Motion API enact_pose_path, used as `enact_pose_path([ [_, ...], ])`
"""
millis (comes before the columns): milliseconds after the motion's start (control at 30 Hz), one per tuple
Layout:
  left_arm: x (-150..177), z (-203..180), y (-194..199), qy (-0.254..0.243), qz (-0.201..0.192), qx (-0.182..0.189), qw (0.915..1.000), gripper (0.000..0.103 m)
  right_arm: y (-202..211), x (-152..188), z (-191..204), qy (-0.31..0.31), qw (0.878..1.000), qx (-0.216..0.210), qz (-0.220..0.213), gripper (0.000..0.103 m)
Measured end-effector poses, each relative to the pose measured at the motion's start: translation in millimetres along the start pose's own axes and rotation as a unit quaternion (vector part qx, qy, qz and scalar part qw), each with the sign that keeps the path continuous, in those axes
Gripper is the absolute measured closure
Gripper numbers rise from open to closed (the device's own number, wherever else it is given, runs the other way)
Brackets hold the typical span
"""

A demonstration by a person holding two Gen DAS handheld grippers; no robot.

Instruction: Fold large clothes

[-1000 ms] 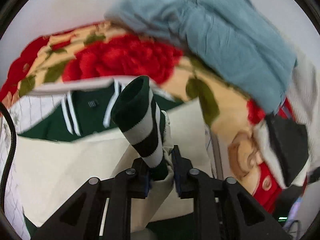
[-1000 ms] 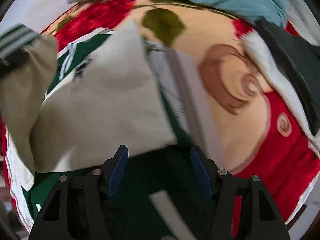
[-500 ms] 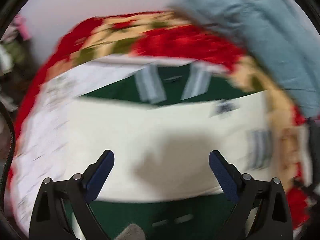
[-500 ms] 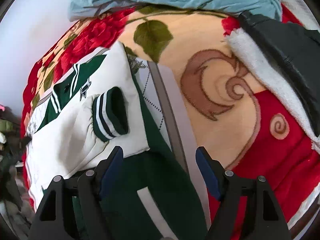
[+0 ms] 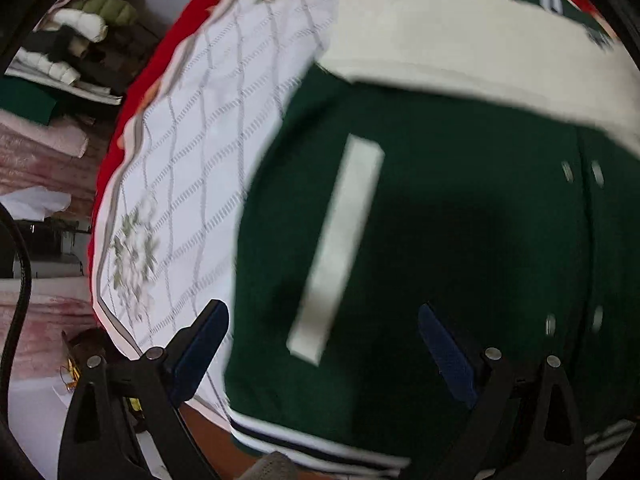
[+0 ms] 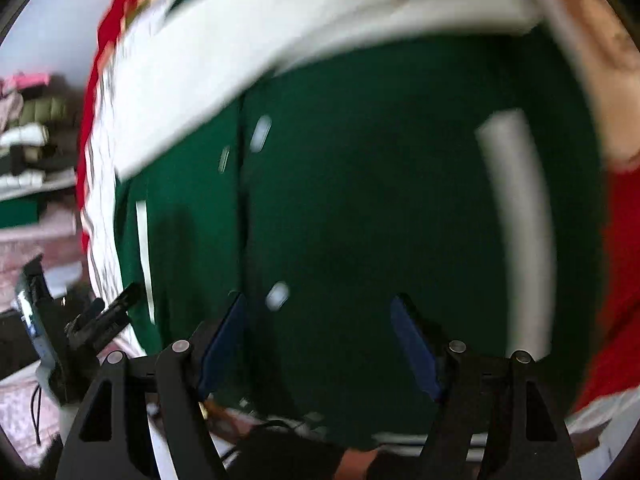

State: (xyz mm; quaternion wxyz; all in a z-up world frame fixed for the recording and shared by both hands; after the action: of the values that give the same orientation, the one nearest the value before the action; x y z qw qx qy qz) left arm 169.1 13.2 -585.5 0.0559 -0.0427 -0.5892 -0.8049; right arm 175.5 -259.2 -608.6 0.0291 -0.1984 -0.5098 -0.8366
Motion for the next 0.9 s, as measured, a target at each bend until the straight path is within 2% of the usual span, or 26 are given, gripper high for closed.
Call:
enact_pose_path([
  [33, 6.4, -8.4, -1.8, -0.010, -0.001, -0.001, 1.0000, 0.006, -16.0, 4.2, 9.2, 0.001, 1.000, 0.005, 0.010, 0.027],
  [167, 21.8, -30.2, -19.8, -0.038, 0.007, 0.003, 0.9993, 0.006, -70.8, 9.3, 23.5, 0.014, 0.994, 0.097, 0.040, 0.027],
  [200, 21.0, -31.9, -24.1, -0.041, 0.011, 0.007, 0.9991, 0.006, -77.6, 8.9, 24.5, 0.010, 0.992, 0.120, 0.033, 0.032],
  [233, 22.3, -35.4, -29.5, -0.042, 0.015, 0.018, 0.9989, 0.006, -79.5, 8.6, 25.4, 0.002, 0.990, 0.140, 0.023, 0.041],
  [267, 21.9, -34.0, -30.1, -0.042, 0.016, 0.023, 0.9987, 0.006, -78.9, 8.3, 27.9, -0.005, 0.989, 0.145, 0.013, 0.067],
  [300, 21.3, -34.9, -30.7, -0.042, 0.017, 0.030, 0.9985, 0.006, -79.1, 8.5, 31.1, -0.013, 0.992, 0.128, 0.010, 0.088],
  [400, 16.0, -30.1, -28.9, -0.047, 0.006, 0.048, 0.9977, 0.006, -78.2, 12.0, 42.6, -0.033, 0.993, 0.113, 0.002, 0.091],
  [500, 9.4, -19.9, -26.3, -0.051, -0.001, 0.059, 0.9970, 0.006, -71.9, 18.6, 64.6, -0.033, 0.996, 0.081, -0.004, 0.092],
  [600, 1.4, -8.0, -24.4, -0.051, -0.009, 0.063, 0.9967, 0.006, -74.6, 20.3, 89.2, -0.009, 0.997, 0.075, 0.009, 0.092],
  [667, -3.2, -2.6, -24.1, -0.045, -0.006, 0.069, 0.9965, 0.006, -82.7, 18.3, 89.7, -0.015, 0.998, 0.062, 0.030, 0.091],
  [700, -4.2, -2.0, -23.2, -0.044, -0.005, 0.073, 0.9963, 0.006, -82.9, 17.1, 88.7, -0.016, 0.998, 0.056, 0.035, 0.087],
  [767, -9.6, 1.3, -13.5, -0.037, -0.009, 0.080, 0.9960, 0.006, -70.6, 18.4, 87.9, -0.003, 0.998, 0.046, 0.031, 0.085],
  [833, -17.5, -0.1, 8.2, -0.032, -0.028, 0.085, 0.9955, 0.006, -42.7, 21.7, 84.2, 0.006, 0.999, 0.044, 0.003, 0.073],
  [900, -24.9, -6.7, 29.1, -0.027, -0.047, 0.089, 0.9946, 0.006, -12.1, 26.4, 65.7, 0.006, 0.998, 0.053, -0.026, 0.044],
])
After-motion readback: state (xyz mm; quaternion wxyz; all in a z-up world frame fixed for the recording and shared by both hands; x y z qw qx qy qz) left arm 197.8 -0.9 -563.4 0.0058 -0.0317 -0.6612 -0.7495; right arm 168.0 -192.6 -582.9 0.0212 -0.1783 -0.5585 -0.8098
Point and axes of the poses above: each gripper's, at about its wrist camera, not at the fingertips, and y roughly against the way its jaws point, z to its left, x to its underside, the point moved 6 cm from there along -y, roughly the way its jaws point, and after that the axes turned 13 degrees about z, right-handed, at the moved point
